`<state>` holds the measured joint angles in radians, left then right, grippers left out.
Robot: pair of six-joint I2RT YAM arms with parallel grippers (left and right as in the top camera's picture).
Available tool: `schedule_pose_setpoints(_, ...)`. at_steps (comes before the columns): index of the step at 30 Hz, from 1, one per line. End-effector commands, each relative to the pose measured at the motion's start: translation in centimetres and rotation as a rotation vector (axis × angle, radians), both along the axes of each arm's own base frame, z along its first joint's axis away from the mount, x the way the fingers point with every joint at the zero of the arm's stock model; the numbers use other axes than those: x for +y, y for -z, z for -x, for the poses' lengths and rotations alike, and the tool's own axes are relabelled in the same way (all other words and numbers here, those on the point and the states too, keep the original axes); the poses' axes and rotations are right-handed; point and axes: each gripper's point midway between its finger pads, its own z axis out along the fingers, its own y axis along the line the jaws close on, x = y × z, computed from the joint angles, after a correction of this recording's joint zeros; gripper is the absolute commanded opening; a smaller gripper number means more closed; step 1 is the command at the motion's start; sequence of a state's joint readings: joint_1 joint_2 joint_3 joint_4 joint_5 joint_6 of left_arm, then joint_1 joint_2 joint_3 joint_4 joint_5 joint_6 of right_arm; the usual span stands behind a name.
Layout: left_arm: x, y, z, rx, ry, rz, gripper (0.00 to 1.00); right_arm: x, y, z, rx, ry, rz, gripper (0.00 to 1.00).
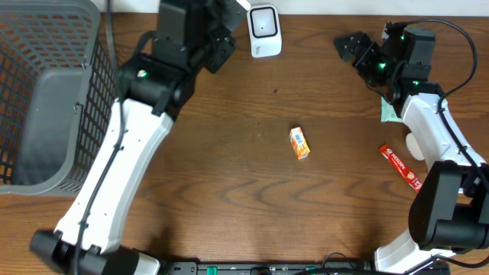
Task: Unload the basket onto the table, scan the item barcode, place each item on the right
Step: 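Hold the green wipes packet barcode against the scanner with the left gripper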
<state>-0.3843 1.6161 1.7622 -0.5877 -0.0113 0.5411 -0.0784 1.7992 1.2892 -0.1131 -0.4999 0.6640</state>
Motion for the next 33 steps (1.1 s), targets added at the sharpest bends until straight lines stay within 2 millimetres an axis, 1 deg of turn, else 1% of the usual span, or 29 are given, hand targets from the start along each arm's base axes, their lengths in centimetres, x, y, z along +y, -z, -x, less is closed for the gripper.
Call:
schedule_pose_setpoints(1, -0.2, 1.3, -2.2, -0.050, 0.039, -0.158, 0.07, -4.5, 0.2, -0.2, -0.034, 0.084, 0.305, 0.99)
schedule_pose_setpoints(3, 0.0, 2.0, -3.4, -0.061, 0.012, -0.177, 0.07, -4.9, 1.2, 0.5, 0.015, 0.086, 0.334, 0.99)
schedule_pose_setpoints(5, -0.1, 2.6, -4.7, -0.077, -0.008, -0.193, 0.07, -4.8, 2.3, 1.4, 0.072, 0.076, 0.332, 0.99)
schedule_pose_setpoints(8, -0.7, 3.8, -6.5, -0.095, -0.007, -0.194, 0.07, -4.7, 3.3, 2.4, 0.128, 0.066, 0.328, 0.99)
schedule_pose_setpoints(10, -1.2, 5.1, -7.7, -0.102, 0.000, -0.205, 0.07, -4.6, 3.8, 3.0, 0.162, 0.061, 0.326, 0.99)
schedule_pose_setpoints(11, -1.5, 6.0, -8.5, -0.106, 0.006, -0.216, 0.07, -4.6, 4.0, 3.2, 0.176, 0.058, 0.326, 0.99)
schedule_pose_setpoints(12, -2.1, 7.4, -9.8, -0.115, 0.013, -0.228, 0.07, -4.6, 4.3, 3.5, 0.192, 0.055, 0.325, 0.99)
schedule_pose_setpoints(16, -2.2, 10.6, -13.0, -0.149, -0.031, -0.243, 0.08, -4.6, 4.5, 3.8, 0.209, 0.053, 0.324, 0.99)
schedule_pose_setpoints(17, -2.2, 11.7, -13.9, -0.157, -0.040, -0.251, 0.07, -4.6, 4.5, 3.8, 0.209, 0.053, 0.324, 0.99)
schedule_pose_setpoints(21, -2.5, 15.7, -16.2, -0.178, -0.019, -0.306, 0.07, -4.6, 4.5, 3.8, 0.209, 0.052, 0.324, 0.99)
schedule_pose_setpoints(26, -2.6, 21.3, -18.1, -0.187, 0.018, -0.432, 0.07, -4.6, 4.6, 3.8, 0.210, 0.052, 0.324, 0.99)
schedule_pose_setpoints(29, -2.3, 23.4, -18.7, -0.203, 0.026, -0.508, 0.07, -4.5, 4.6, 3.8, 0.210, 0.052, 0.323, 0.99)
schedule_pose_setpoints(31, -2.3, 25.0, -18.8, -0.197, 0.062, -0.575, 0.07, -4.5, 4.6, 3.8, 0.210, 0.052, 0.323, 0.99)
schedule_pose_setpoints(33, -2.2, 26.0, -18.8, -0.185, 0.074, -0.605, 0.07, -4.5, 4.6, 3.8, 0.210, 0.052, 0.323, 0.99)
